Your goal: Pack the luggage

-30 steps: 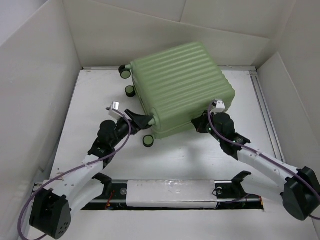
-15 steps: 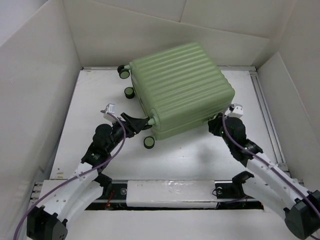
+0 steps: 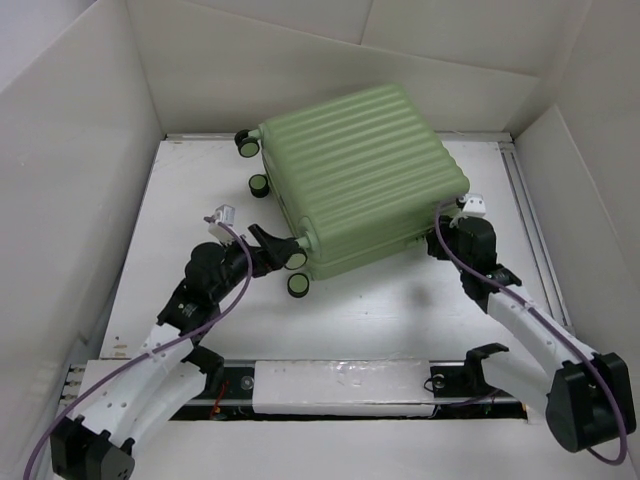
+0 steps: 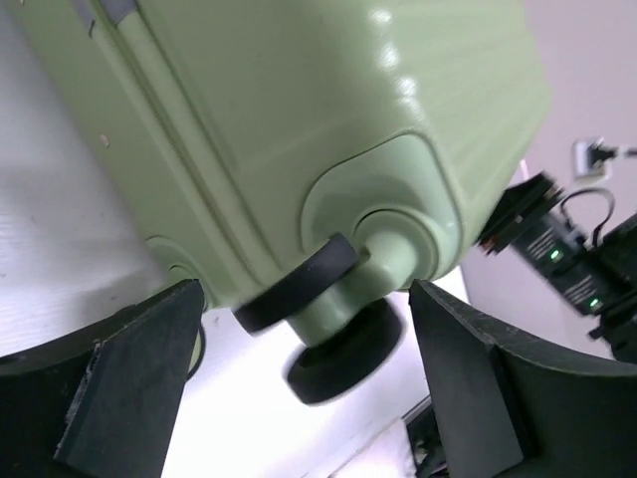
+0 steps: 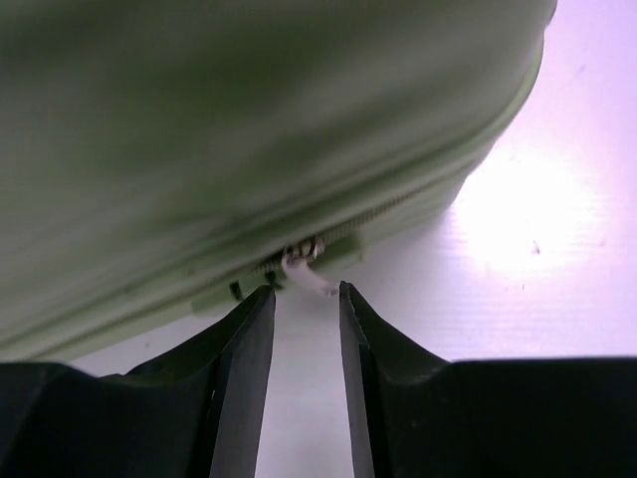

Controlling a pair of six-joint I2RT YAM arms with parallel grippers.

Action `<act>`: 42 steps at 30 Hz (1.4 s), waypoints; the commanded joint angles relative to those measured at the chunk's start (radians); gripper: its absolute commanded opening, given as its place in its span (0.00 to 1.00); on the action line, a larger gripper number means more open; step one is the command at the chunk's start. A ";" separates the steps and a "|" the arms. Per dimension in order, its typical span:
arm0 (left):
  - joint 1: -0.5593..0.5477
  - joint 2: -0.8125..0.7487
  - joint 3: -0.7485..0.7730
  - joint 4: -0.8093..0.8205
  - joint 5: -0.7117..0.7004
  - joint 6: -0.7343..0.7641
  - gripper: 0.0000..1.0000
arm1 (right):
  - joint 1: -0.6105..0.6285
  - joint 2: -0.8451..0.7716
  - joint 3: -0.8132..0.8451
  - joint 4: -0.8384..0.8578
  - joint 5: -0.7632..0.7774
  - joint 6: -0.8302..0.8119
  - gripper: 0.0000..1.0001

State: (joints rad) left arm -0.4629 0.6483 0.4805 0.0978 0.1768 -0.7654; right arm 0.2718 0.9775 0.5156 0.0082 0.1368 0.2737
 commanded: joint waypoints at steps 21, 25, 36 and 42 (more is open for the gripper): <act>0.001 0.137 0.024 0.146 0.185 0.120 0.64 | -0.175 0.188 0.026 0.386 -0.467 -0.100 0.12; -0.009 0.178 0.024 0.192 0.208 0.109 0.57 | -0.175 0.179 -0.003 0.395 -0.467 -0.080 0.00; -0.010 0.247 0.003 0.388 0.277 0.025 0.00 | -0.027 0.024 -0.167 0.441 -0.485 0.114 0.00; -0.010 0.266 0.003 0.445 0.286 -0.023 0.00 | 0.252 0.024 -0.209 0.496 -0.364 0.225 0.00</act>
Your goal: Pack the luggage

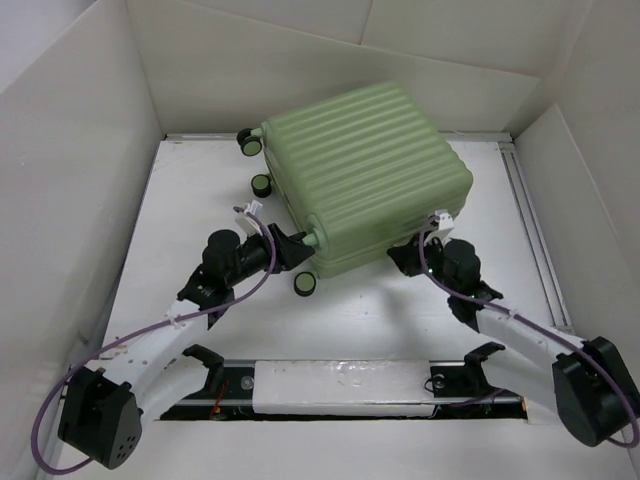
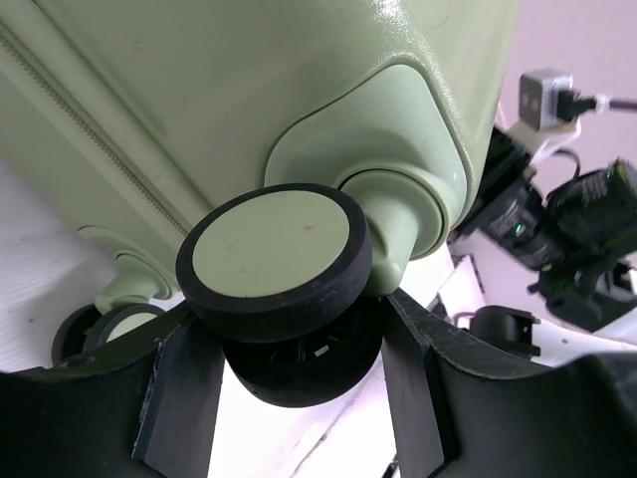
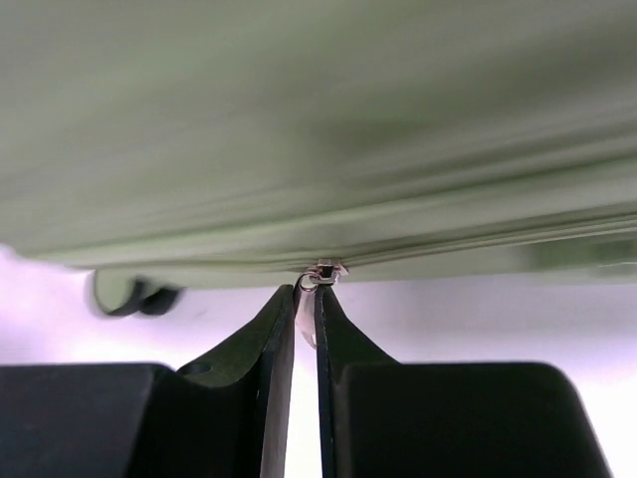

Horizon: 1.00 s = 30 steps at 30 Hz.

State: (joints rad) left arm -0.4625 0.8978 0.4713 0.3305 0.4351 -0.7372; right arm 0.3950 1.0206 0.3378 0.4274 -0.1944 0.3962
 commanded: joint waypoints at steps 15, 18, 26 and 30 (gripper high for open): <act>-0.174 -0.006 0.099 0.157 -0.030 -0.073 0.00 | 0.844 0.613 0.340 0.477 0.507 0.320 0.00; -0.183 -0.054 0.099 0.113 -0.050 -0.085 0.00 | 0.860 0.660 0.324 0.601 0.549 0.352 0.00; -0.212 -0.119 0.082 0.142 -0.041 -0.154 0.07 | 0.933 0.428 0.188 0.426 0.717 0.400 0.37; -0.212 -0.119 0.200 -0.054 -0.166 -0.065 0.71 | 0.999 0.242 0.199 0.023 0.855 0.423 0.48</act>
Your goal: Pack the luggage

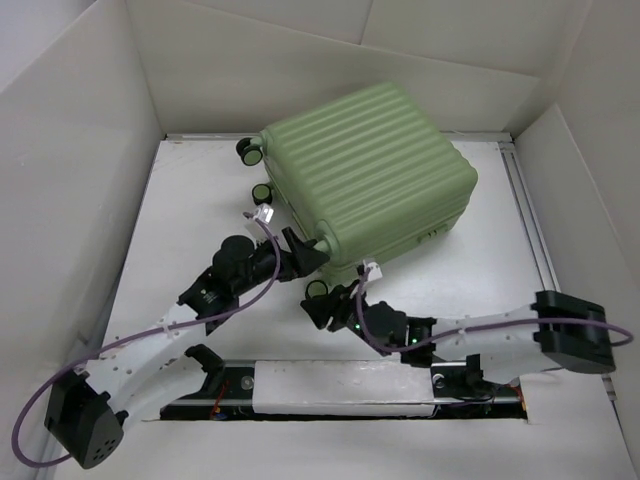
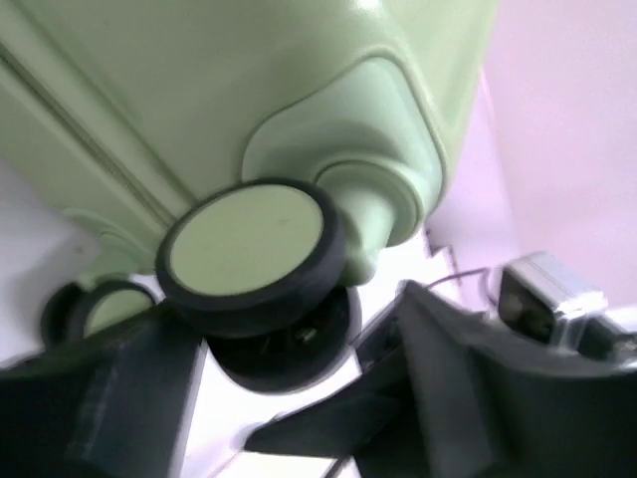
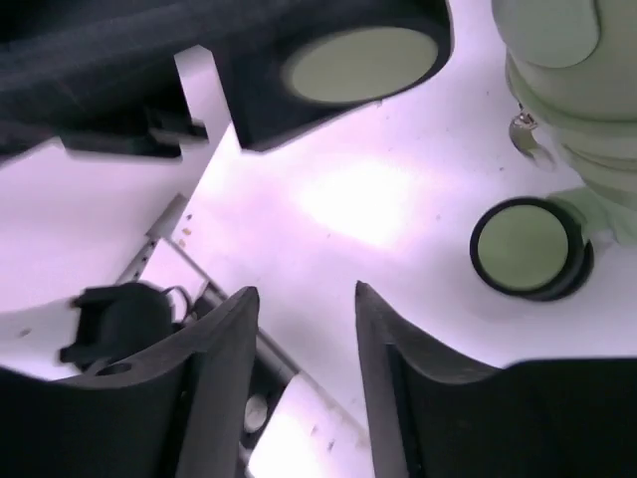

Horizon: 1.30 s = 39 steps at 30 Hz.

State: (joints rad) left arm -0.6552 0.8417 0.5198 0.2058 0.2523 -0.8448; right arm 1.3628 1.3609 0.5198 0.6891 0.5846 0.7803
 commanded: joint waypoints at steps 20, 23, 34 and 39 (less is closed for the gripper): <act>0.658 0.462 0.513 0.075 0.206 -0.146 1.00 | 0.059 -0.482 -0.084 -0.640 0.034 0.059 0.55; 0.710 0.566 0.523 0.194 0.293 -0.183 1.00 | 0.068 -0.482 -0.084 -0.640 0.020 0.048 0.56; 0.720 0.807 0.709 0.233 0.366 -0.154 1.00 | 0.078 -0.424 -0.075 -0.608 0.000 0.028 0.56; 0.729 0.869 0.778 0.245 0.375 -0.166 0.98 | 0.078 -0.424 -0.075 -0.608 0.011 0.019 0.56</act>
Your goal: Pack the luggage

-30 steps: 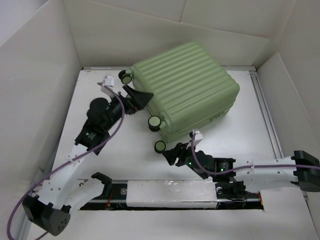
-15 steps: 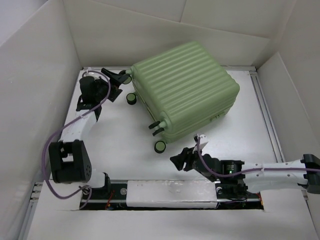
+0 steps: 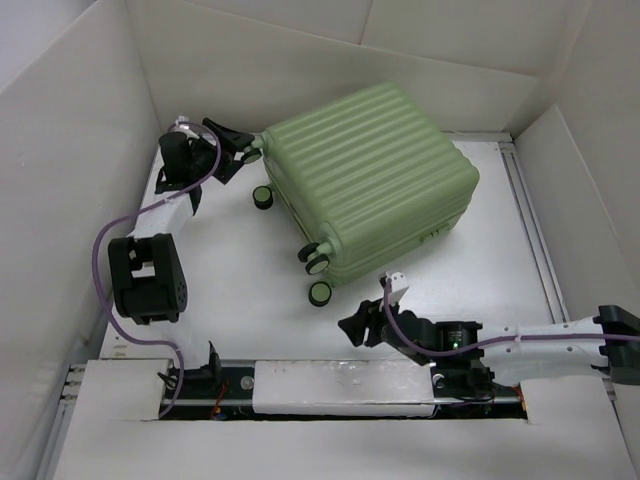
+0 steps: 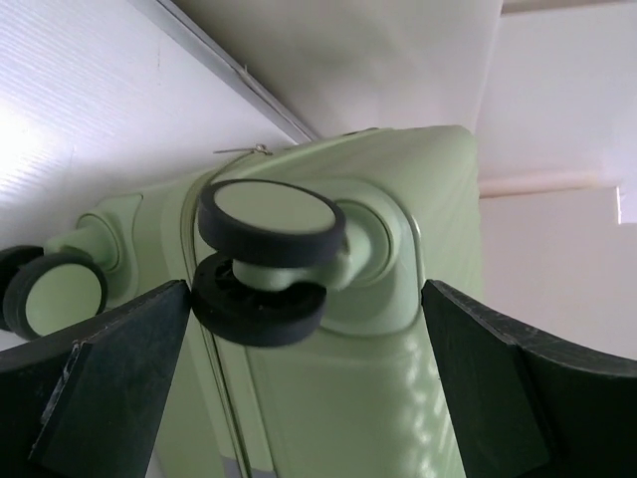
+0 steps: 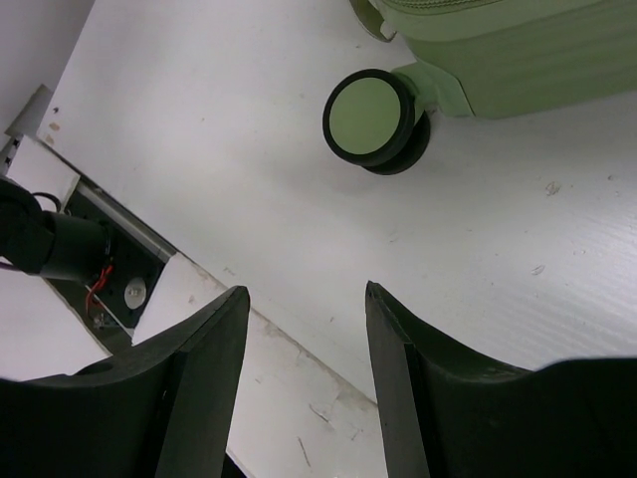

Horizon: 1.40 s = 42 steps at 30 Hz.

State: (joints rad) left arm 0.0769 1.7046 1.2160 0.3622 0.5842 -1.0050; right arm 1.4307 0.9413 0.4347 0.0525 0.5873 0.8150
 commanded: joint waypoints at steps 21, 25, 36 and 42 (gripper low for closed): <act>-0.025 0.161 0.066 0.382 0.118 -0.171 0.00 | 0.010 -0.228 -0.016 -0.118 0.140 0.055 0.60; -0.016 0.138 -0.005 0.454 0.128 -0.172 0.00 | -0.026 -0.259 0.033 -0.322 0.192 0.157 0.63; 0.024 -0.317 -0.436 0.497 0.052 -0.158 0.00 | -0.547 -0.156 0.121 -0.205 -0.079 -0.194 0.40; 0.015 -0.675 -0.622 0.247 -0.053 -0.029 0.00 | -0.748 -0.041 0.163 0.047 -0.408 -0.398 0.16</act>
State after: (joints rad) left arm 0.1040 1.2308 0.6285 0.6014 0.4892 -1.0843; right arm 0.7490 0.8558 0.5297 -0.1688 0.4408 0.5579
